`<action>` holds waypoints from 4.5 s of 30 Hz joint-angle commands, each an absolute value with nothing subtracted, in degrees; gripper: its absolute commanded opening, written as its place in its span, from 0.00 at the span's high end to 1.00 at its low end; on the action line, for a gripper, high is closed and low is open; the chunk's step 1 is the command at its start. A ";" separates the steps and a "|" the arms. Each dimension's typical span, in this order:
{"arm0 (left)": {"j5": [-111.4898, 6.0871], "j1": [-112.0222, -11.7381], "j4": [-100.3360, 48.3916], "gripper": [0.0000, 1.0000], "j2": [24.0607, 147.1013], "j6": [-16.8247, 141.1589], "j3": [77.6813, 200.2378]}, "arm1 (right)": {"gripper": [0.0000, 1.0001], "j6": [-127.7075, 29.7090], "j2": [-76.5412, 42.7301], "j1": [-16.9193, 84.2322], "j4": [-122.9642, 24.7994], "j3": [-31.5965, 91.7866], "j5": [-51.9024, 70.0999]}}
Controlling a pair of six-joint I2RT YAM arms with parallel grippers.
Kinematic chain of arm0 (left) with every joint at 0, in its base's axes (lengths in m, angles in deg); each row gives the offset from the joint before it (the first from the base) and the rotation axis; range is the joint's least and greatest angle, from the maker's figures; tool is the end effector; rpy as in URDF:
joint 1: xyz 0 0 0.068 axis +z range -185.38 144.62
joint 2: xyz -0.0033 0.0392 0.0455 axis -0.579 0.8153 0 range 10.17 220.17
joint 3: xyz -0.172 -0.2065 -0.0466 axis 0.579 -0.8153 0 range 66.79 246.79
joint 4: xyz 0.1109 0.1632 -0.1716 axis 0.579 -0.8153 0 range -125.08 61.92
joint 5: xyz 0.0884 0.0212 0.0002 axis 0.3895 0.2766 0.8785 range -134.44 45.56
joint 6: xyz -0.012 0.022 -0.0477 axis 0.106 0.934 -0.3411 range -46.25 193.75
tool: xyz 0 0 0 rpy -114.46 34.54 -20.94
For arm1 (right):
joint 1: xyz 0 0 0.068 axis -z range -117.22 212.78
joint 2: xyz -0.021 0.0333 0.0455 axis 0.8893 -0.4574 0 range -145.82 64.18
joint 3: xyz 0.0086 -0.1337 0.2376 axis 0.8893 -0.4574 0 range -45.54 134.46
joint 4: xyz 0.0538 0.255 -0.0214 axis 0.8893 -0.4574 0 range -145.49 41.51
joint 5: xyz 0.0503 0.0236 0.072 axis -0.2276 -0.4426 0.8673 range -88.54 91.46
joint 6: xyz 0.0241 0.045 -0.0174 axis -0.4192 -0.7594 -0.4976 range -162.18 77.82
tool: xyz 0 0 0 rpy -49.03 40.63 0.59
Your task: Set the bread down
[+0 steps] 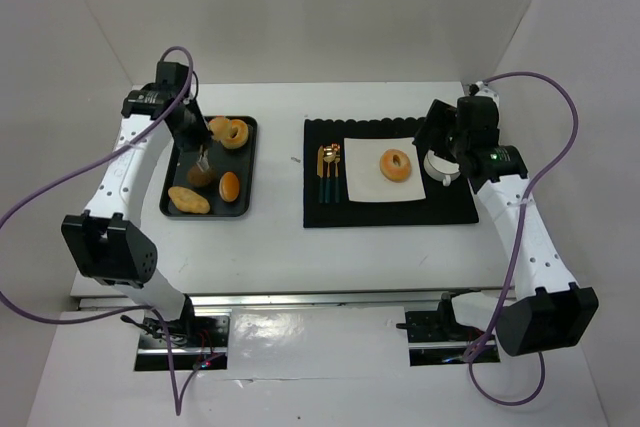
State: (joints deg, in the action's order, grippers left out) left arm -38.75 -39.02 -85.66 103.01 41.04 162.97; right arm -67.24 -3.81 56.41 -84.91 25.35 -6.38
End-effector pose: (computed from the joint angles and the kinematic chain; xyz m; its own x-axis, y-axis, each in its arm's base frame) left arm 0.3377 -0.0179 0.3625 -0.6843 -0.4953 -0.5352 -0.4331 0.8665 -0.2481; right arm 0.2529 0.0234 0.3703 -0.4958 0.3668 -0.7872 0.2352 0.9293 0.2849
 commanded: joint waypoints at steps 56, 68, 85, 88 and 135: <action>-31.08 -53.76 -91.36 0.47 98.34 38.94 160.41 | 0.01 -66.88 -1.39 57.33 -83.38 24.51 -7.51; -31.87 -46.72 -91.88 0.43 93.23 40.00 154.15 | 0.01 -67.41 -3.68 57.33 -81.45 25.56 -5.05; -38.64 -44.96 -89.25 0.41 94.55 41.32 148.44 | 0.01 -67.41 -3.68 56.81 -81.45 25.04 -5.05; -40.05 -44.35 -88.54 0.41 95.60 41.32 146.95 | 0.01 -67.41 -3.68 56.81 -81.45 25.04 -5.05; -60.26 -74.58 -77.29 0.46 126.55 37.09 182.80 | 0.01 -67.41 -0.25 57.33 -83.38 25.04 -10.41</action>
